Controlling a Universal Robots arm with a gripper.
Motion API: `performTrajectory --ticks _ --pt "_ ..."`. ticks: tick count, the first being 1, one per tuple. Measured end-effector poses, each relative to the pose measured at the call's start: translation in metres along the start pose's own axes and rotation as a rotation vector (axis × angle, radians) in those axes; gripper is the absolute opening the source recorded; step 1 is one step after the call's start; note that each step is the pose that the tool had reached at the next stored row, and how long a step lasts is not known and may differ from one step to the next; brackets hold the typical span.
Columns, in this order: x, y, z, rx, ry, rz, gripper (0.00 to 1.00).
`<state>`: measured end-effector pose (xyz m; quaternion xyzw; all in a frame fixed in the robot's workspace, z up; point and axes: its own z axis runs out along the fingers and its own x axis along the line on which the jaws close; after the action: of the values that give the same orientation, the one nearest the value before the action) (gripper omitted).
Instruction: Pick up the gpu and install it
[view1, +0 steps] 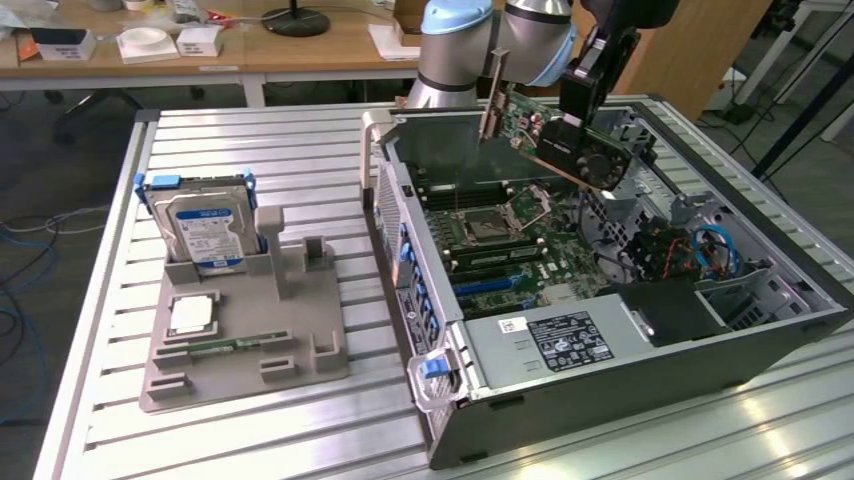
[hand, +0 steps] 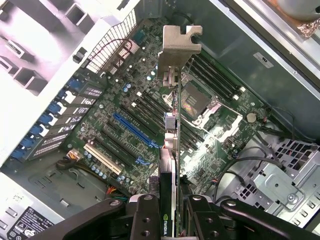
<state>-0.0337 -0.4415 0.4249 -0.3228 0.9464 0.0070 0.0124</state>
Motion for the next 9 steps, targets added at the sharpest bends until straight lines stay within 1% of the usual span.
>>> performTrajectory --ticks 6,9 --pt "0.0 0.0 0.0 0.0001 0.0001 -0.001 0.26" --pt "0.0 0.0 -0.0001 0.0 0.0005 -0.015 0.26"
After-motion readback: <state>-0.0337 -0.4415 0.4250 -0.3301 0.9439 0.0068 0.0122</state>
